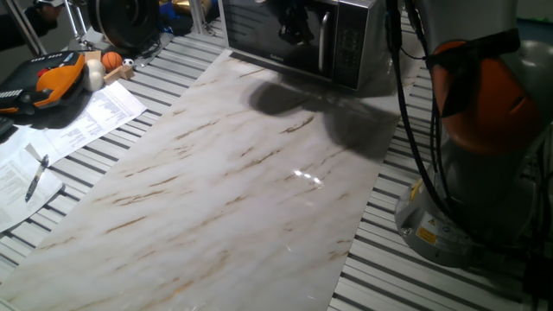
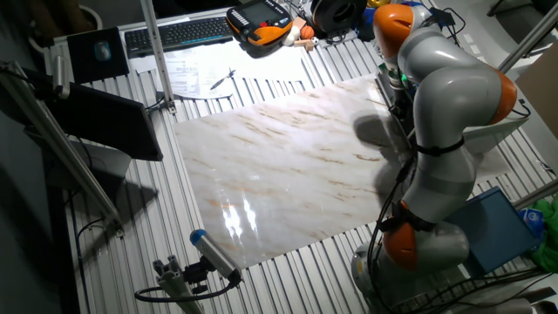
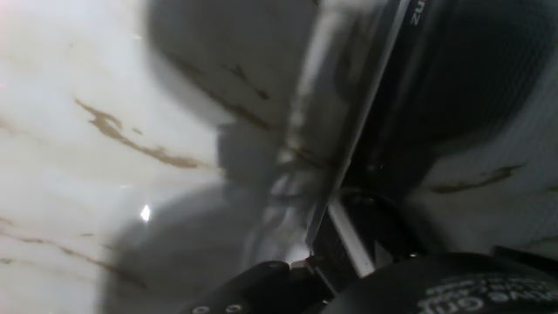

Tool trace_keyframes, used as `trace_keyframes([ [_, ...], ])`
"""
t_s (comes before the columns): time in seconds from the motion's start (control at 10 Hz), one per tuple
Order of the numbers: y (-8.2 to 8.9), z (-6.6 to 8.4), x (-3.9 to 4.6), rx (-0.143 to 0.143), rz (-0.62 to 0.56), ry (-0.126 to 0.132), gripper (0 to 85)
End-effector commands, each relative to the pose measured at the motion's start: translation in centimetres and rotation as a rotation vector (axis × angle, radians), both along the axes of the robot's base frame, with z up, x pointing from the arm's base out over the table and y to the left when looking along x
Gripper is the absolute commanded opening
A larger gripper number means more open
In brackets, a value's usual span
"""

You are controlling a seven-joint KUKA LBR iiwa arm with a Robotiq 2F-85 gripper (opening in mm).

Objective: Open the microwave door

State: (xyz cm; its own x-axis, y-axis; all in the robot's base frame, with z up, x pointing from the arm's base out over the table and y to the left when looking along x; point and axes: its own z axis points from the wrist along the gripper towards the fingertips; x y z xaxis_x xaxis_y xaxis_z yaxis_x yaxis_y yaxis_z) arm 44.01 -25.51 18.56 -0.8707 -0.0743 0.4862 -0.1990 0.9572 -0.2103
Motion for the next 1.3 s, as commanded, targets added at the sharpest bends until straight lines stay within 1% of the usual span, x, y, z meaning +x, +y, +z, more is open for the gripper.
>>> trace_keyframes([
  [0.0, 0.1, 0.1, -0.05, -0.012, 0.003, 0.001, 34.0],
  [0.2, 0.6, 0.7, -0.01, -0.072, 0.02, 0.006, 34.0],
  [0.3, 0.8, 1.0, 0.0, -0.109, 0.033, 0.012, 34.0],
  [0.4, 0.9, 1.1, -0.04, -0.127, 0.038, 0.021, 34.0],
  [0.5, 0.8, 1.1, -0.05, -0.131, 0.04, 0.029, 34.0],
  [0.6, 0.7, 1.1, -0.02, -0.145, 0.05, 0.03, 34.0],
  [0.8, 0.2, 1.4, 0.14, -0.183, 0.081, 0.044, 34.0],
  [0.9, -0.1, 1.4, 0.17, -0.185, 0.094, 0.049, 34.0],
  [1.0, -0.4, 1.2, 0.21, -0.18, 0.108, 0.057, 34.0],
  [1.1, -0.6, 1.0, 0.21, -0.171, 0.122, 0.06, 34.0],
  [1.2, -0.8, 0.8, 0.22, -0.169, 0.136, 0.062, 34.0],
])
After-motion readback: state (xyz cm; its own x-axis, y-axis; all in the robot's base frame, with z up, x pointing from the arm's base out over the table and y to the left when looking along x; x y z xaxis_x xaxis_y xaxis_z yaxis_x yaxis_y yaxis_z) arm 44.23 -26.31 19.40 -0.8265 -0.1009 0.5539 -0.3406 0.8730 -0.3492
